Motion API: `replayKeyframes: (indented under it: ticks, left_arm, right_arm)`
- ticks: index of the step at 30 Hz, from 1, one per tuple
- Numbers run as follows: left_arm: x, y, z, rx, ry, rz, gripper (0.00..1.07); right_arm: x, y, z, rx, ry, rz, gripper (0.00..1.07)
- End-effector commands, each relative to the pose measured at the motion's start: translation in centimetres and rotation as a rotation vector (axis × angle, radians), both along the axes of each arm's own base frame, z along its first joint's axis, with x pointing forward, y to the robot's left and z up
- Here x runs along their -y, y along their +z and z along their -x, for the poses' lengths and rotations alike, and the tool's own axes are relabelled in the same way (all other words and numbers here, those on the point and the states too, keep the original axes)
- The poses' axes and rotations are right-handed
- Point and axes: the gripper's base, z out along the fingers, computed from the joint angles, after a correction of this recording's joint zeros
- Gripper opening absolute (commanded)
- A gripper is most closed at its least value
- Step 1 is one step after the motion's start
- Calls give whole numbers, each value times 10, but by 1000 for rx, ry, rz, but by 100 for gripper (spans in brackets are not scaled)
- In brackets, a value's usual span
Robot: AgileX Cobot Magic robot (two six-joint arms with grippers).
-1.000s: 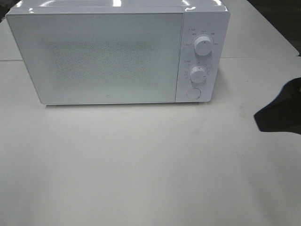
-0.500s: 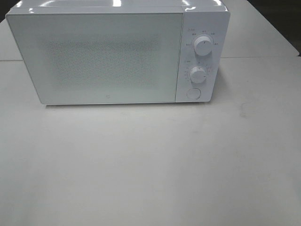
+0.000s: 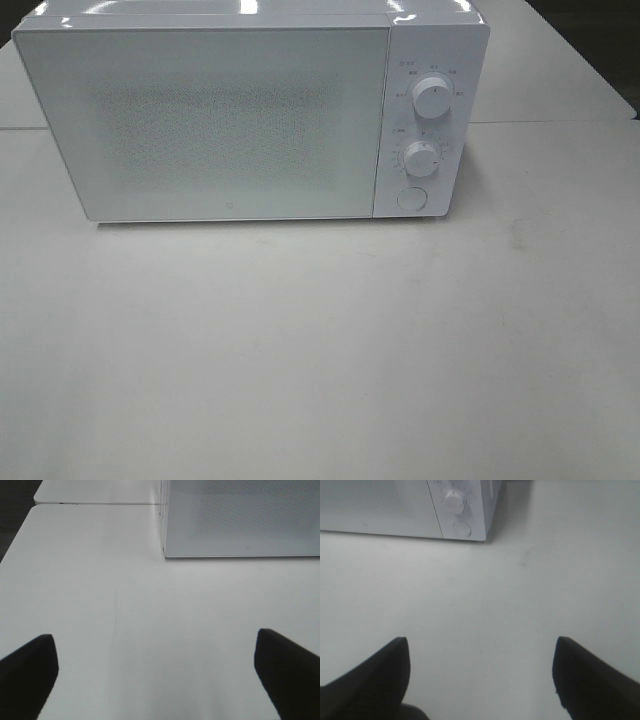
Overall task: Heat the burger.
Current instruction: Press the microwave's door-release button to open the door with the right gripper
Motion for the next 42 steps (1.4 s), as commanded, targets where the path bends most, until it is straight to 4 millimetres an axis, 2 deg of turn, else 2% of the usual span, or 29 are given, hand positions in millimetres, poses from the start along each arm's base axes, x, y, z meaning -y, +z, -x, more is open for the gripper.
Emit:
replayKeyframes:
  ticks: [1, 5, 9, 12, 29, 37, 42]
  left_arm:
    - [1, 0, 3, 29, -1, 10, 100]
    - [1, 0, 3, 29, -1, 10, 100]
    - [1, 0, 3, 29, -1, 10, 100]
    - [1, 0, 3, 29, -1, 10, 100]
    - [1, 0, 3, 29, -1, 10, 100]
    - [1, 0, 3, 29, -1, 10, 100]
    - [1, 0, 3, 29, -1, 10, 100]
  right_arm:
    - [3, 1, 13, 100, -8, -1, 75]
    - [5, 1, 23, 160, -12, -4, 75]
    - [7, -4, 29, 142, -13, 5, 75]
    - [7, -16, 27, 65, -18, 29, 75]
    - [8, -15, 27, 70, -30, 25, 75]
    - [6, -2, 15, 71, -32, 22, 75]
    - [3, 5, -4, 111, -36, 8, 75]
